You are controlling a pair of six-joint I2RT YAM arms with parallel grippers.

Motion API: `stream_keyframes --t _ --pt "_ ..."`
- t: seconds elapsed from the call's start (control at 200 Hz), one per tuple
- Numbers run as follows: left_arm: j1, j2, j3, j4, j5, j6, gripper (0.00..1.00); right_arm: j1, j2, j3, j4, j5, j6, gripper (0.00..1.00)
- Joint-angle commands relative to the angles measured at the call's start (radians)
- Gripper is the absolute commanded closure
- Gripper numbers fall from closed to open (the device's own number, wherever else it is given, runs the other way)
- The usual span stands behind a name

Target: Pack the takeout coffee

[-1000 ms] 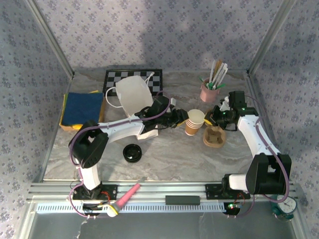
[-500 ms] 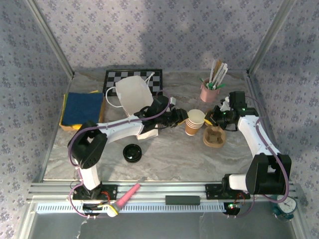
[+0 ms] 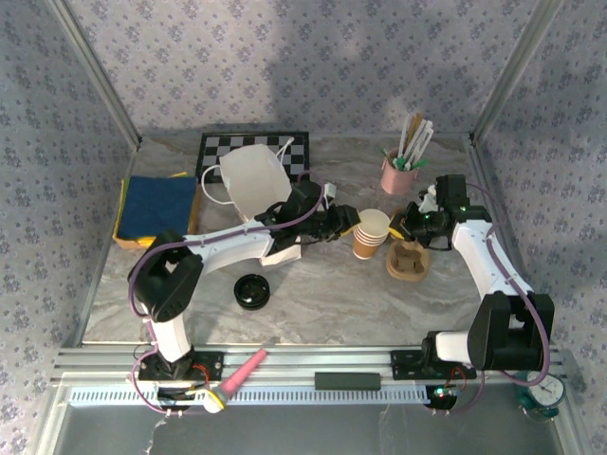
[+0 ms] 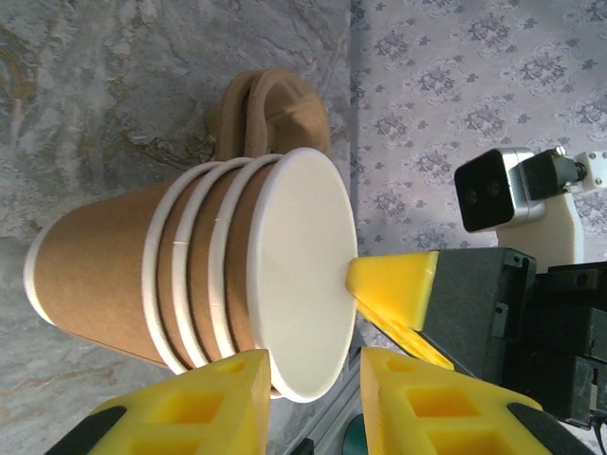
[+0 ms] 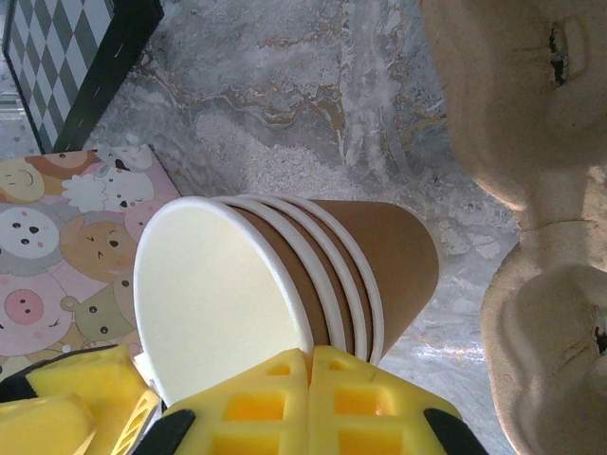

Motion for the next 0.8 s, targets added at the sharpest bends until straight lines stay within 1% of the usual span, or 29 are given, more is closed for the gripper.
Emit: stream_keyframes --t 0.0,0.325,0.56,0.625,0.69,0.795 --pt "-0.007 0.021 0.034 0.037 0.027 -0.014 0.69 -0.001 -0.027 -0.002 0.000 -0.023 0.007 1.00" --pt "-0.009 0.045 0.035 0.029 0.027 -0.018 0.67 0.008 -0.026 -0.003 0.005 -0.023 0.007 1.00" --pt "-0.010 0.061 0.041 0.062 0.034 -0.031 0.66 0.021 -0.026 -0.011 0.014 -0.020 0.006 1.00" --pt "-0.011 0.069 0.048 0.055 0.040 -0.029 0.63 0.025 -0.026 -0.011 0.015 -0.021 0.006 1.00" --pt "-0.012 0.074 0.048 0.052 0.042 -0.027 0.62 0.025 -0.026 -0.012 0.014 -0.020 0.007 1.00" --pt "-0.014 0.074 0.042 0.046 0.042 -0.022 0.55 0.028 -0.027 -0.012 0.013 -0.017 0.006 1.00"
